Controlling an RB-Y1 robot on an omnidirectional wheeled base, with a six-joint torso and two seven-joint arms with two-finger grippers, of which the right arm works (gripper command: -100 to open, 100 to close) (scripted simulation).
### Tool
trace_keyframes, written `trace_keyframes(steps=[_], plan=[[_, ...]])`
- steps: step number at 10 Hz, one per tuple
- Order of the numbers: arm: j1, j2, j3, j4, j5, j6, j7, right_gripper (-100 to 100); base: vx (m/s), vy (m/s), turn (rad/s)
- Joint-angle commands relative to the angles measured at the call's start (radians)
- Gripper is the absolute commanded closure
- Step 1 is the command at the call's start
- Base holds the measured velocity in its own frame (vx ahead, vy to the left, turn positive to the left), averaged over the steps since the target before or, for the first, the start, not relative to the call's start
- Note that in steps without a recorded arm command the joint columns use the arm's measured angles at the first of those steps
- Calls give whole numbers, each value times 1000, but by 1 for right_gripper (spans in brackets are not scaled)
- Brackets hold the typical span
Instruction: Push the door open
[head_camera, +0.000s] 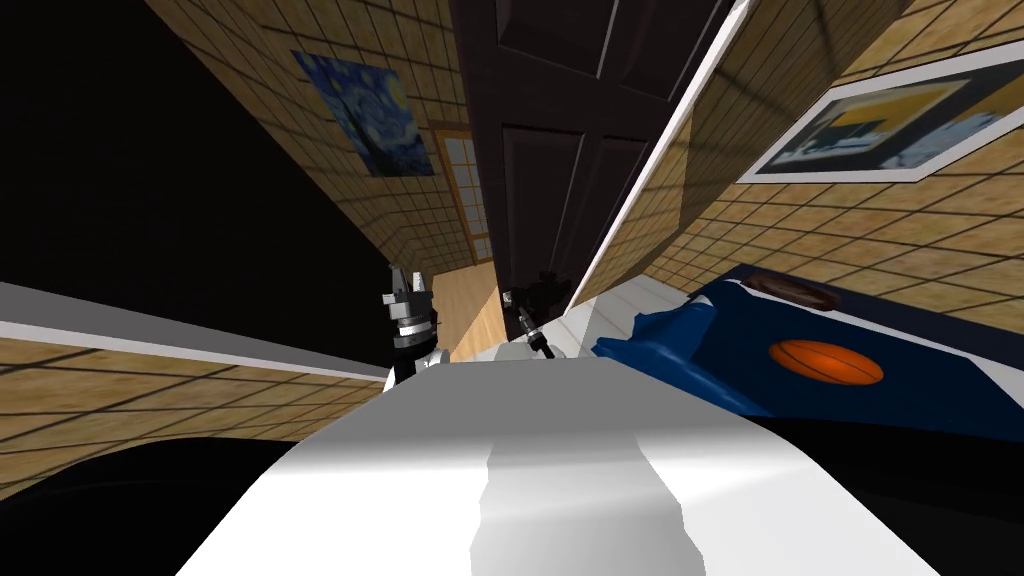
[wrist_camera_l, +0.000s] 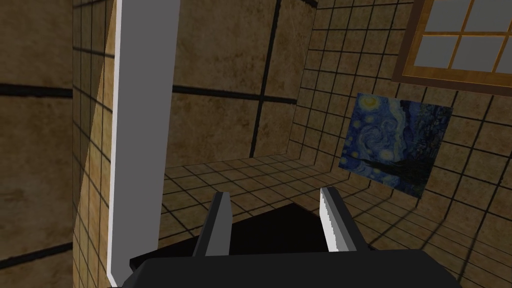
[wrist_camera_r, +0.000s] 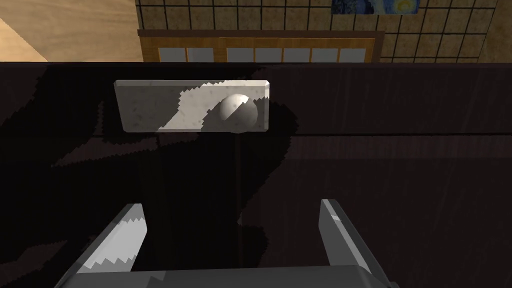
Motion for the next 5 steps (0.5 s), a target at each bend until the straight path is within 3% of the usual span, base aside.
trace_keyframes(steps=[1, 5], plan=[[7, -34, 0, -13, -1, 5, -3, -100, 133, 38, 28], [4, -49, -5, -9, -5, 4, -4, -100, 137, 77, 18]])
